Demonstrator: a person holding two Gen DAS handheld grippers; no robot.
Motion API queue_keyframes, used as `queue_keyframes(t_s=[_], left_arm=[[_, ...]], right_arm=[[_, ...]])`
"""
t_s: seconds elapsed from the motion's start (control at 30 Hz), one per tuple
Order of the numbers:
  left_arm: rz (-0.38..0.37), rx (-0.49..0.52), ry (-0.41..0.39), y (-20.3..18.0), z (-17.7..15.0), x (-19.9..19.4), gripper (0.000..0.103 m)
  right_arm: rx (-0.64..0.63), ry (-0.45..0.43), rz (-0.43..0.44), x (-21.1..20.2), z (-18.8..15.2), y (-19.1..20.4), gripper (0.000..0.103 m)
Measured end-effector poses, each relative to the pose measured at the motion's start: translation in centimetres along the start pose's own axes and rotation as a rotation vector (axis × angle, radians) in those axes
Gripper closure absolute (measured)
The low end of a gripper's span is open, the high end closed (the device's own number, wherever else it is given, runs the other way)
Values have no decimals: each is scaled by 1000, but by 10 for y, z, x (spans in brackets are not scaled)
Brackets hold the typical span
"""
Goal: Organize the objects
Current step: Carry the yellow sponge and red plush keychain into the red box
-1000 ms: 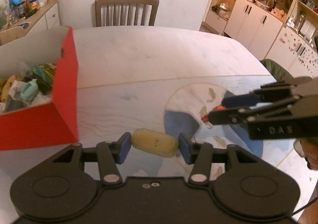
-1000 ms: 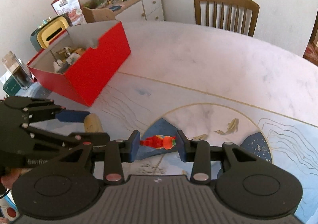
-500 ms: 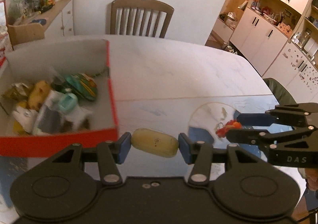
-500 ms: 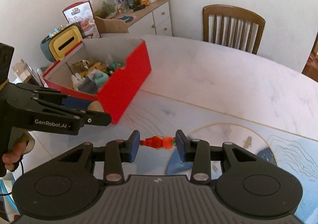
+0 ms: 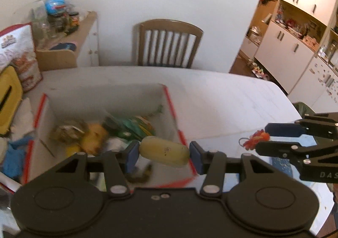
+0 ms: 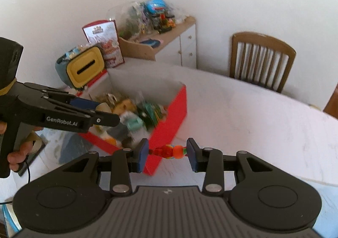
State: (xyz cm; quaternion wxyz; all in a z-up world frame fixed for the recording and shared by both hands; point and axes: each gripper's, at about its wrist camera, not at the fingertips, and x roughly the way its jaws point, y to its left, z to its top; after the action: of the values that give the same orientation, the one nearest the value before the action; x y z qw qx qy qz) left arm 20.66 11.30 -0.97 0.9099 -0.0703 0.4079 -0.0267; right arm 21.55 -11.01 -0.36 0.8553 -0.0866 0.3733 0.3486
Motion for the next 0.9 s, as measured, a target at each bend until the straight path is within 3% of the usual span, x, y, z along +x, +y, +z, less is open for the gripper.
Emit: queue_keyframes(t_s=[0.27,0.57,0.9], left_arm=[[60,-4,-7,49,17,-4,53],[123,-12,47,97,12,27,53],[132,69,104,104,1,69,53]], right_arm=[[-13,-28,19,23,41,31,65],[-23,-20,27,73,73,58,65],[-7,67,-1,154,81,67,65]])
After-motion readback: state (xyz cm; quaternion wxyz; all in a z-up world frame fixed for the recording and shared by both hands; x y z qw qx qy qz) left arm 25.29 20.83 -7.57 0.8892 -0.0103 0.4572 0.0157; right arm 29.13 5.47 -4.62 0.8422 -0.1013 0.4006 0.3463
